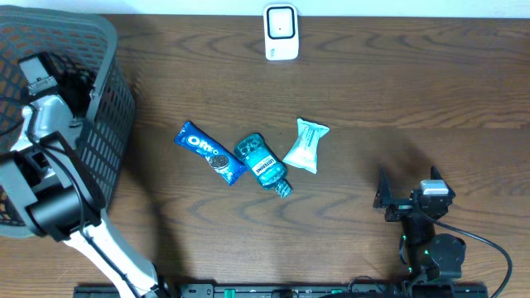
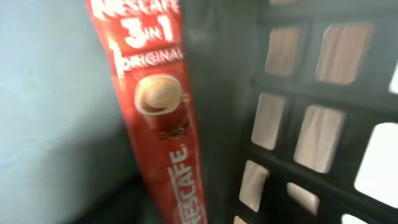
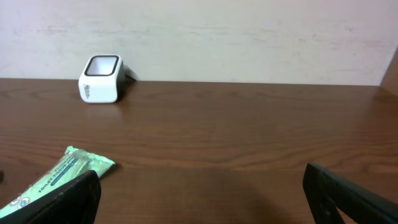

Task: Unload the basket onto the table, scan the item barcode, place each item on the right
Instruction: 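Reach the left gripper into the basket and grasp the red Nescafé stick, then carry the red stick out and drop it above the wipes pack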

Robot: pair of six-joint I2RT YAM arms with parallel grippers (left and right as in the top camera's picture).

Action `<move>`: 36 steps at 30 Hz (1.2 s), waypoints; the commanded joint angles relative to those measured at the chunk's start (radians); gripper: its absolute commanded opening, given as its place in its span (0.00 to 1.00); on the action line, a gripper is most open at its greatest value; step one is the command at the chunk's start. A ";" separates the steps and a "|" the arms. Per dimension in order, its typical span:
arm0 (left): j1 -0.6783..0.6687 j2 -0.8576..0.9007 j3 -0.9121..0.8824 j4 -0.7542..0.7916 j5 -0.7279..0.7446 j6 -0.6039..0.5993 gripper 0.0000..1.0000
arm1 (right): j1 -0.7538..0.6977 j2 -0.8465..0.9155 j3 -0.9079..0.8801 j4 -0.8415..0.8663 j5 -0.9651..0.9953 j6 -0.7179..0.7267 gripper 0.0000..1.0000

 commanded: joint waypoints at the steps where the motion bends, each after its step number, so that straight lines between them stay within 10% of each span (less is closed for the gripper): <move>1: -0.025 0.127 -0.051 -0.078 0.055 0.064 0.07 | 0.008 -0.005 -0.002 -0.004 0.009 0.010 0.99; 26: 0.123 -0.858 -0.051 -0.284 0.049 0.321 0.07 | 0.008 -0.005 -0.002 -0.004 0.009 0.010 0.99; 36: -0.309 -0.911 -0.053 -0.344 0.224 0.463 0.07 | 0.008 -0.005 -0.002 -0.004 0.009 0.010 0.99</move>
